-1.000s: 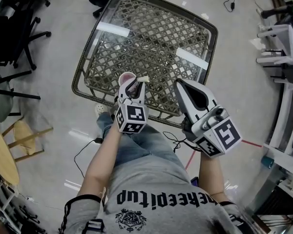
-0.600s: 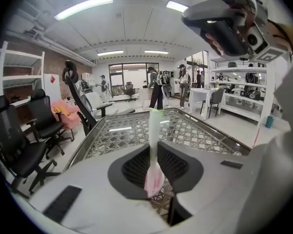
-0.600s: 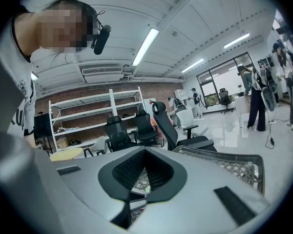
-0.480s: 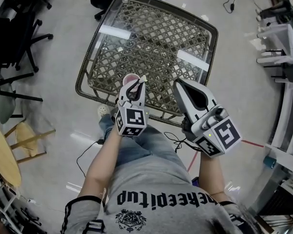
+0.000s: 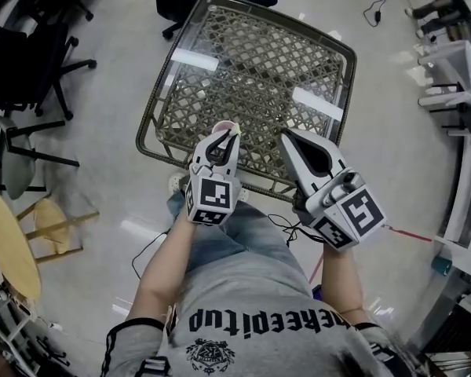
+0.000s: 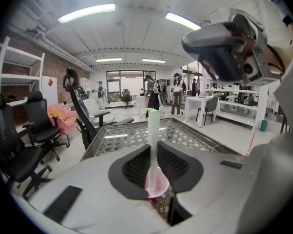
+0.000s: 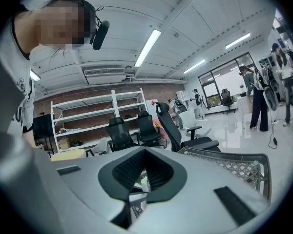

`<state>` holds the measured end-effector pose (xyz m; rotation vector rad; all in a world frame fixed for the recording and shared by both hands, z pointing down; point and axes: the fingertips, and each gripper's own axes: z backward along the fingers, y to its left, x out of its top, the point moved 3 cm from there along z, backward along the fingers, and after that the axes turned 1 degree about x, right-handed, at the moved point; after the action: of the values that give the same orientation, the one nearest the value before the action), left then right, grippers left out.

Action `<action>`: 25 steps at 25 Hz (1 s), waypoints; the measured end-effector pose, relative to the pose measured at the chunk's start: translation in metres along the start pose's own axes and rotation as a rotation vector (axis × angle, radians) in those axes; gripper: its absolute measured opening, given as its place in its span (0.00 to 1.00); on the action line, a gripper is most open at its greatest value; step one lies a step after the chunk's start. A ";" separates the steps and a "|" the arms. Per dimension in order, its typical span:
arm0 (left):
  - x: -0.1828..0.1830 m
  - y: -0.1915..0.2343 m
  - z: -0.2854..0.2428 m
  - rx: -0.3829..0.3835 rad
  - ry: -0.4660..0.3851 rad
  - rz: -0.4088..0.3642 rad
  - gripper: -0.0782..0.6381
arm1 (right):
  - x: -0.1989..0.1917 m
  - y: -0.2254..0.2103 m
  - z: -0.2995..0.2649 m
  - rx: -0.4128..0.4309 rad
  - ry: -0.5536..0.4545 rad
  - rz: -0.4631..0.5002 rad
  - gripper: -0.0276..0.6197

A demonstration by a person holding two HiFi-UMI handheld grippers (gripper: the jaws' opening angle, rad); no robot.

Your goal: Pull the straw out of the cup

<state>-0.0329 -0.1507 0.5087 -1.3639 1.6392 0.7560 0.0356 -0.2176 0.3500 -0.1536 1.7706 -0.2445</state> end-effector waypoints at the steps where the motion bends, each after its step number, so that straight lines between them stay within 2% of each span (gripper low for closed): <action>1: 0.003 0.003 0.003 -0.003 -0.009 0.000 0.21 | 0.000 0.002 -0.002 -0.001 0.000 0.001 0.06; 8: 0.026 0.018 0.028 -0.042 -0.080 -0.009 0.21 | -0.002 0.022 -0.011 -0.019 -0.023 -0.001 0.06; 15: 0.054 0.020 0.051 -0.128 -0.140 -0.032 0.21 | 0.002 0.036 -0.016 -0.060 -0.043 -0.005 0.06; 17: 0.062 0.021 0.058 -0.157 -0.148 -0.018 0.21 | 0.004 0.040 -0.017 -0.078 -0.052 -0.005 0.06; 22: 0.084 0.028 0.073 -0.226 -0.187 -0.049 0.21 | 0.008 0.050 -0.018 -0.132 -0.069 -0.009 0.06; 25: 0.099 0.033 0.080 -0.272 -0.224 -0.093 0.21 | 0.012 0.055 -0.019 -0.168 -0.075 -0.010 0.06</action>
<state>-0.0509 -0.1198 0.3821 -1.4731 1.3247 1.0648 0.0166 -0.1654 0.3286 -0.2894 1.7149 -0.0955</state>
